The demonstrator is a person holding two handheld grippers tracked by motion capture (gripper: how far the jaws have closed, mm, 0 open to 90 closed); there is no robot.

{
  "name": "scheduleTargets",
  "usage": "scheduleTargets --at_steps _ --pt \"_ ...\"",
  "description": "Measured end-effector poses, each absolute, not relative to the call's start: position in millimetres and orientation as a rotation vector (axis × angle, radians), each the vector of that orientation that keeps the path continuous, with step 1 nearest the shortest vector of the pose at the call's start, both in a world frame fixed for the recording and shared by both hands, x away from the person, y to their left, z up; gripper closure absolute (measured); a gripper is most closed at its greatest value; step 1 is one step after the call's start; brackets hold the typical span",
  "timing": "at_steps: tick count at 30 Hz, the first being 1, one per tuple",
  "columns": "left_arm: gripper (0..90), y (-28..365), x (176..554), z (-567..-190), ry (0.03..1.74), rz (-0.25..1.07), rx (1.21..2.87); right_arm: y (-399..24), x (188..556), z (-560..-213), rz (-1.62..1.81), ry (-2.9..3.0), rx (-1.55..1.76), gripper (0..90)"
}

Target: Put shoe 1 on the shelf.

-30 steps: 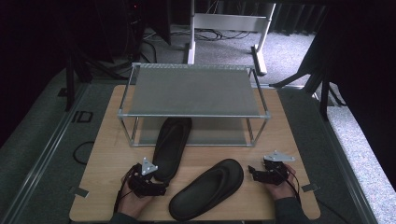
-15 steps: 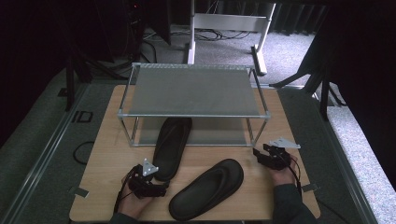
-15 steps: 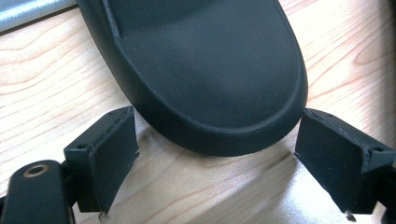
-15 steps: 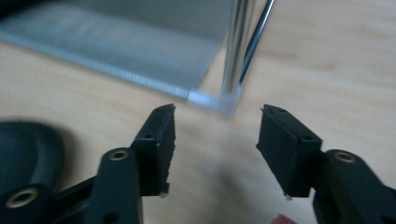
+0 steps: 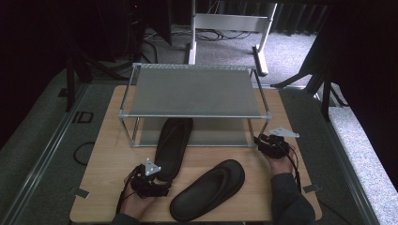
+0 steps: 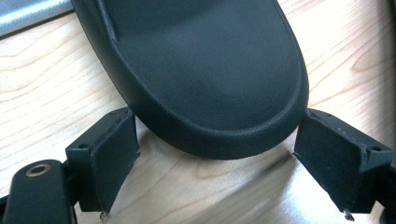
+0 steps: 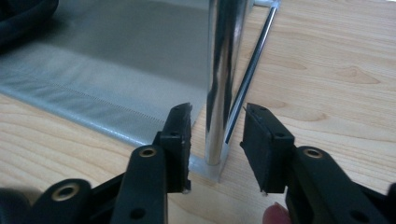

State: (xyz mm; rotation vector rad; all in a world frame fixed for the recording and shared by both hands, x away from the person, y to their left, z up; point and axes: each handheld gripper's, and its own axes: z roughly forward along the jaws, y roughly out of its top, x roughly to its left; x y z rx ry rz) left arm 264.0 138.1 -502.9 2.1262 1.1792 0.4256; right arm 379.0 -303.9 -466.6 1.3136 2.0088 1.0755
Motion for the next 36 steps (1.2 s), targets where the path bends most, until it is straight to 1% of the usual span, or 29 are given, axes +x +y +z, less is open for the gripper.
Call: scheduleTargets --at_steps 6,8,13,16,18,36 --pt "16.1 130.8 269.6 -499.5 1.157 0.439 2.126 -303.6 380.2 -469.6 1.081 2.006 1.316 72.9" --pt "16.1 128.9 272.5 -499.4 1.159 0.439 2.128 -303.5 380.5 -469.8 1.088 2.004 1.319 74.2" --pt "16.1 124.7 276.2 -500.1 1.156 0.433 2.134 -304.0 383.3 -469.6 1.115 1.996 1.325 74.1" --pt "16.1 123.3 278.4 -499.4 1.154 0.43 2.13 -304.0 384.8 -469.5 1.129 1.998 1.325 78.8" --pt "16.1 122.5 280.5 -499.2 1.151 0.427 2.131 -302.2 384.0 -469.5 1.107 2.0 1.31 79.9" --pt "16.1 112.2 308.6 -500.7 1.149 0.402 2.136 -302.6 376.1 -470.3 1.094 2.009 1.264 80.7"
